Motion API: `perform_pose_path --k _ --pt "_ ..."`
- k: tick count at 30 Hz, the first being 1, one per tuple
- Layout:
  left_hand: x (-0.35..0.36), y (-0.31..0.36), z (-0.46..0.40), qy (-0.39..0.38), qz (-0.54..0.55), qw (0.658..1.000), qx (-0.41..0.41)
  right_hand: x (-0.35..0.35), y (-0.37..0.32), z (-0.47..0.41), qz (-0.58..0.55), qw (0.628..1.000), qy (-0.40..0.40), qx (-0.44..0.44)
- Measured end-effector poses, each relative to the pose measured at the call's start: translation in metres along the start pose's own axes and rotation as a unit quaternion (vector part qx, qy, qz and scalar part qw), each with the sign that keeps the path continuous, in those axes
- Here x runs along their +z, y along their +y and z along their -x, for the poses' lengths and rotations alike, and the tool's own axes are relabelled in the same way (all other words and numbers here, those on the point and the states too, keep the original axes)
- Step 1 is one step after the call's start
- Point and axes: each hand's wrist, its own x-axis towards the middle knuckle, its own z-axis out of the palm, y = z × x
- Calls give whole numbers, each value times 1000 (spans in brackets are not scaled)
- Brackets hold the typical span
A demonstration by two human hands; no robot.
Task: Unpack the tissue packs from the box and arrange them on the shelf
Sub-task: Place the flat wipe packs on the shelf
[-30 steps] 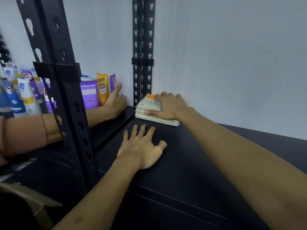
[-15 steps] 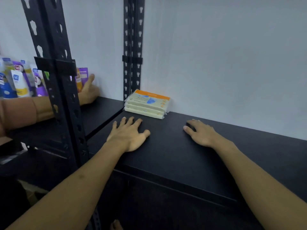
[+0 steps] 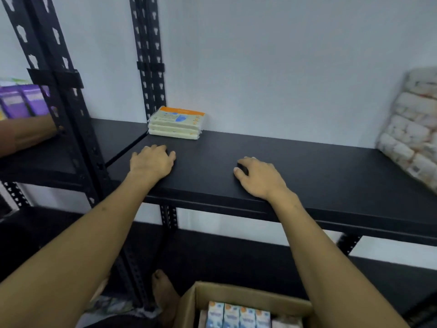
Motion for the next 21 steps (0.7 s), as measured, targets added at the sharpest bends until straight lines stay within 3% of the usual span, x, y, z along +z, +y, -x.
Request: perform_pose_path --k 3,8,14,17,21 --pt "-1 2 30 36 47 998 1 -4 -2 26 5 1000 15 -9" --pt "28 14 113 110 88 984 108 20 -8 86 53 994 93 -14" --pt "53 42 215 124 208 947 212 29 -3 166 -69 988 134 -25" --pt "81 55 248 58 203 942 260 44 3 206 -130 985 109 4" --pt "144 62 269 -105 213 944 228 110 36 246 -234 967 -20 101"
